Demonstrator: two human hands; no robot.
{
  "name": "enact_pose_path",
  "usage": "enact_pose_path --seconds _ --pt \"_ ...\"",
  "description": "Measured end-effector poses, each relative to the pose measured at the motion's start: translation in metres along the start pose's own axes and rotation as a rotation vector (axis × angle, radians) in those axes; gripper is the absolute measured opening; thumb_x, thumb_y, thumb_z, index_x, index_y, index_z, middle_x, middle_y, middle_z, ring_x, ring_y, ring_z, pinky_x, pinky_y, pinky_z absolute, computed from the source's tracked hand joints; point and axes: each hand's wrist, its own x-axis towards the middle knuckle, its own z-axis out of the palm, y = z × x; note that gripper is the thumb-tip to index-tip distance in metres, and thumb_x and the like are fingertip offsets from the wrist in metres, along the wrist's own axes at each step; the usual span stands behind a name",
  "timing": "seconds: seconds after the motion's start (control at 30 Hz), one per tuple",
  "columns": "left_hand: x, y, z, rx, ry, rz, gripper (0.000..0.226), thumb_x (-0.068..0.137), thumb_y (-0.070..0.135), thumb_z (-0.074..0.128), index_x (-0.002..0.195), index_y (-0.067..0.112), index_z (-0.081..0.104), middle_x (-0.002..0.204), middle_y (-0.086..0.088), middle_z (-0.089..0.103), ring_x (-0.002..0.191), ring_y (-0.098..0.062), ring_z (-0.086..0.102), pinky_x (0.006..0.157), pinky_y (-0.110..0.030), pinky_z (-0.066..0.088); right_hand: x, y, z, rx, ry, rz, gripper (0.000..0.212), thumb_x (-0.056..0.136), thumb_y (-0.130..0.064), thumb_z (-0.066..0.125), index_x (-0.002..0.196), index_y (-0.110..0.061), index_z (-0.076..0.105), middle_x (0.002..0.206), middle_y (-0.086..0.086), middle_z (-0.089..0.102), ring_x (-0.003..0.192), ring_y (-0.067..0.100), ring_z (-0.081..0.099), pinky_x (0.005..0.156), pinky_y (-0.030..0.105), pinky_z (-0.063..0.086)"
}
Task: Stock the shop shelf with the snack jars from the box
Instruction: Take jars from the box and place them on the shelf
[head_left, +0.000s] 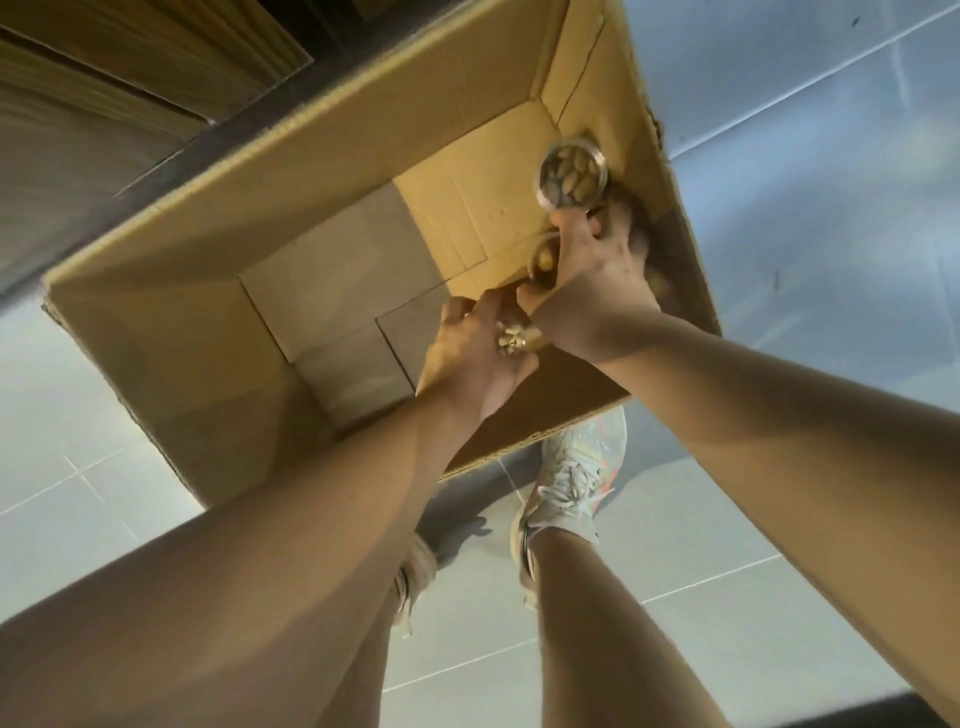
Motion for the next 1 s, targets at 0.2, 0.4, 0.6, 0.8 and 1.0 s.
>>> enact_pose_path --seconds 0.2,0.4,0.6,0.8,1.0 --pt "0.005 -0.041 -0.030 0.074 -0.008 -0.052 0.048 0.090 0.032 0.068 0.132 0.040 0.049 0.151 -0.002 0.026 0.134 -0.033 0.043 0.102 -0.036 0.046 0.012 -0.003 0.013 -0.139 -0.115 -0.033 0.070 0.087 -0.017 0.069 0.145 -0.033 0.034 0.153 0.015 0.010 0.130 0.043 0.037 0.106 0.054 0.043" --pt "0.012 -0.043 -0.025 0.095 0.010 -0.070 0.057 0.086 0.037 0.078 0.135 0.036 0.048 0.141 -0.006 0.038 0.128 -0.035 0.047 0.104 -0.047 0.049 0.009 0.009 0.039 -0.258 -0.026 -0.137 0.056 0.094 -0.008 0.062 0.141 -0.028 0.039 0.146 0.016 0.022 0.125 0.038 0.035 0.101 0.050 0.043" --pt "-0.003 -0.014 -0.049 0.103 0.095 -0.028 0.056 0.087 0.029 0.072 0.137 0.037 0.047 0.133 -0.002 0.042 0.118 -0.033 0.054 0.096 -0.042 0.052 -0.031 0.008 0.013 -0.185 0.041 -0.279 0.050 0.096 -0.016 0.058 0.142 -0.025 0.042 0.142 0.019 0.034 0.123 0.045 0.043 0.094 0.055 0.048" --pt "-0.062 0.054 -0.129 0.061 0.194 0.104 0.068 0.083 0.032 0.079 0.135 0.032 0.036 0.134 -0.001 0.050 0.121 -0.027 0.053 0.089 -0.042 0.050 -0.089 -0.012 -0.077 -0.155 0.145 -0.333 0.059 0.084 -0.031 0.071 0.136 -0.017 0.044 0.133 0.014 0.048 0.116 0.040 0.052 0.087 0.047 0.052" --pt "-0.152 0.149 -0.236 0.108 0.206 0.322 0.067 0.084 0.042 0.077 0.140 0.045 0.041 0.140 0.017 0.036 0.123 -0.012 0.047 0.084 -0.024 0.045 -0.179 -0.048 -0.215 -0.088 0.295 -0.308 0.064 0.086 -0.037 0.068 0.145 -0.023 0.048 0.136 0.009 0.049 0.116 0.037 0.053 0.089 0.044 0.052"
